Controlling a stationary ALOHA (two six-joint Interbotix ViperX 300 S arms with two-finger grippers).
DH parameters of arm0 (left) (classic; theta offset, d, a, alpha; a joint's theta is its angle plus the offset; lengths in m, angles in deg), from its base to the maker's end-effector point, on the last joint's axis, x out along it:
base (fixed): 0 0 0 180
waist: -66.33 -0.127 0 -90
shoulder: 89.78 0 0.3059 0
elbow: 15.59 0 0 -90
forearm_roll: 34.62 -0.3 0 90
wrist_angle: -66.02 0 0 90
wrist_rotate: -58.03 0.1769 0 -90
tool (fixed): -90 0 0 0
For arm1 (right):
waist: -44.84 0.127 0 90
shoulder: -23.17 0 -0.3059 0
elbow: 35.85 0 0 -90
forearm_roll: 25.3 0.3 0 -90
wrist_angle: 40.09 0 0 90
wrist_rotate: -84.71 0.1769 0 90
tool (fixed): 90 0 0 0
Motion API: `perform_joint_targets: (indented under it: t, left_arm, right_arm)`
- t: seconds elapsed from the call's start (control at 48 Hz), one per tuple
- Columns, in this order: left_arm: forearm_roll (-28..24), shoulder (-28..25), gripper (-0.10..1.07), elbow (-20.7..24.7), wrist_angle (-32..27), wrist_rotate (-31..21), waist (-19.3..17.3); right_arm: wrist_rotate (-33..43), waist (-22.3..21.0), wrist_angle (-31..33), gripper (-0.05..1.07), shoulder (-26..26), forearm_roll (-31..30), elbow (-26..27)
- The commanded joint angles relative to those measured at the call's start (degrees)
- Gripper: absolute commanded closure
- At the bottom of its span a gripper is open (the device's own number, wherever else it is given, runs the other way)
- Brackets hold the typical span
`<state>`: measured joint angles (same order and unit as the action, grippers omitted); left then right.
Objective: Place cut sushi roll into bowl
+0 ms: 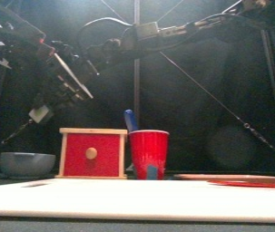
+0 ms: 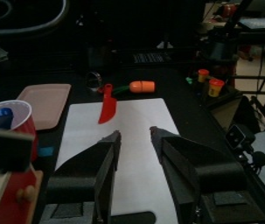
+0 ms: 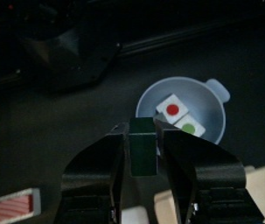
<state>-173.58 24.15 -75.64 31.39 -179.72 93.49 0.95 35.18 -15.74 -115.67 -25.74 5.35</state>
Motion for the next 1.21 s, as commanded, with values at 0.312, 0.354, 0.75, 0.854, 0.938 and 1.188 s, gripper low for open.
perform_joint_targets:
  t: [0.312,0.354,0.75,0.854,0.938,1.188]
  left_arm:
    - [0.0,0.0,0.22,1.2,-0.3,0.0,0.1]
    - [0.1,0.0,0.22,1.2,-0.3,0.0,0.1]
    - [0.3,0.0,0.22,1.4,-0.4,0.0,0.1]
    - [0.2,0.0,0.22,1.3,-0.4,0.0,0.1]
    - [0.2,0.0,0.22,1.3,-0.4,0.0,-0.1]
    - [0.3,0.0,0.22,1.2,-0.4,0.0,-0.1]
  right_arm:
    - [0.6,-3.1,1.9,0.22,-5.8,-0.8,11.2]
    - [0.6,-3.3,1.8,0.18,-5.9,-0.7,11.2]
    - [-0.3,-3.4,6.0,0.07,-1.1,-2.7,6.6]
    - [0.4,-2.0,6.4,0.07,1.6,-4.8,2.6]
    - [0.5,-0.8,6.4,0.07,3.6,-5.5,-0.7]
    - [0.6,1.5,5.1,0.07,8.9,-5.4,-10.0]
